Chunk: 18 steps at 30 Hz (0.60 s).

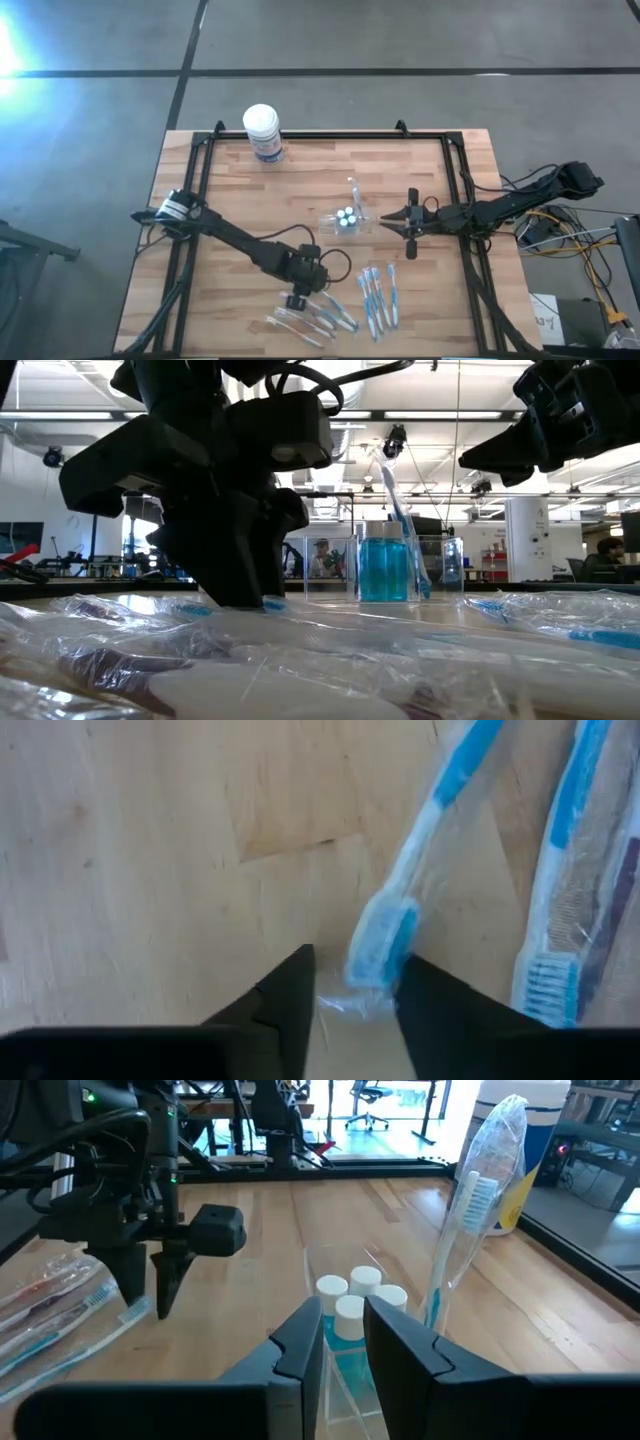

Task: Pick & Place toothbrushing station
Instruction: Put the blue toothbrush into the transparent organizer

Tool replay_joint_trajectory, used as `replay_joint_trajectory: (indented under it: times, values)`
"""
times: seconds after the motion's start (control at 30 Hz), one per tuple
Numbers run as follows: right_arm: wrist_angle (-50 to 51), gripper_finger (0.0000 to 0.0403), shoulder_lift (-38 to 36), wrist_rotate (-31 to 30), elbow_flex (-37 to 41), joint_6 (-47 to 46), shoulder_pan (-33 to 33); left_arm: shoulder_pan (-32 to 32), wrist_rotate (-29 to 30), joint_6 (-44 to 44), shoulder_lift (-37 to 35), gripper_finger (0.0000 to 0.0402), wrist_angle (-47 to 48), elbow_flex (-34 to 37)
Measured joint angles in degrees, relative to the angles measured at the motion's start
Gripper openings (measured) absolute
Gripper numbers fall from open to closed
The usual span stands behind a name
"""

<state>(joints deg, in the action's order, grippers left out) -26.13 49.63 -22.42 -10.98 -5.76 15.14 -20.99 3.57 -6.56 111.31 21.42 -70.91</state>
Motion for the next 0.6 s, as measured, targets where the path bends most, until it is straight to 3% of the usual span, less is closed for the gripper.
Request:
replay_joint_trajectory:
  times: [0.23, 0.47, 0.6]
  values:
    - [-0.3, 0.0079, 0.0, 0.0, 0.0, 0.0, 0.0, 0.1, 0.1, 2.8, 0.0, 0.0019, -0.4, 0.0]
    - [-0.3, 0.0079, 0.0, 0.1, 0.0, -0.1, 0.0, 0.2, 0.5, 4.0, -0.7, 0.0021, 1.1, 0.1]
    - [-1.0, 0.0074, 0.0, 0.6, 0.0, -1.3, 0.0, 0.1, 4.9, 3.8, -3.7, 0.0011, 5.9, 0.3]
